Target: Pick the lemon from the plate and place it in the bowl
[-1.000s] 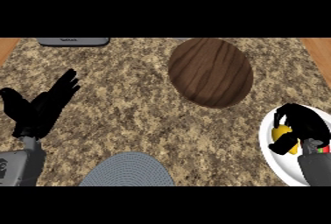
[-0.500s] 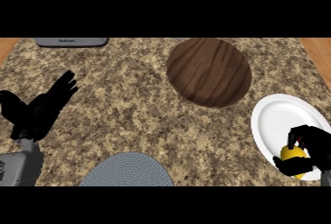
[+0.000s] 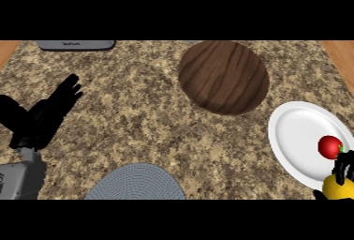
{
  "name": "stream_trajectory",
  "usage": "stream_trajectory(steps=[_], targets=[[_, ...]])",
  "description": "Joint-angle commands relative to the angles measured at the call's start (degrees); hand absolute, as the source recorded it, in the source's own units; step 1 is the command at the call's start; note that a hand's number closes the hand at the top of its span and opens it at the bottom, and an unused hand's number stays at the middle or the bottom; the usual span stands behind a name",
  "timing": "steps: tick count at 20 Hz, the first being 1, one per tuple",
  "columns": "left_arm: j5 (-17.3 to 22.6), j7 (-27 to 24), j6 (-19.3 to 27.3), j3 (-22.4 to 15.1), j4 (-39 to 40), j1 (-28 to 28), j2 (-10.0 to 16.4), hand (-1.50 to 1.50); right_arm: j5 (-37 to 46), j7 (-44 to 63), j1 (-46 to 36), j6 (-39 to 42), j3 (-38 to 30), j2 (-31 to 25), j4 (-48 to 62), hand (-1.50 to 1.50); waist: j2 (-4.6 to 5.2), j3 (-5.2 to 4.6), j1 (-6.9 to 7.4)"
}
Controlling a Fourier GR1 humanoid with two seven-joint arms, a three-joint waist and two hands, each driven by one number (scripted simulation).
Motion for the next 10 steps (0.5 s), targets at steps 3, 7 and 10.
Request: stream_trajectory(steps=[3, 7, 10], targets=[[0.0, -0.3, -1.3, -0.1, 0.0, 0.4, 0.3, 0.00, -4.2, 13.6, -3.3, 13.4, -0.6, -0.1, -19.2, 1.50, 0.05, -0.06, 0.40], [-1.1, 2.1, 0.7, -1.4, -3.2, 0.1, -0.9, 0.00, -8.4, 22.1, -12.5, 21.4, -1.6, -1.0, -24.0, 1.50, 0.00, -0.10, 0.87], [-2.1, -0.1, 1.2, -1.9, -1.7, 0.8, -2.1, 0.00, -8.0, 26.2, -18.4, 24.0, -0.2, -0.3, -24.2, 1.50, 0.02, -0.12, 0.68]])
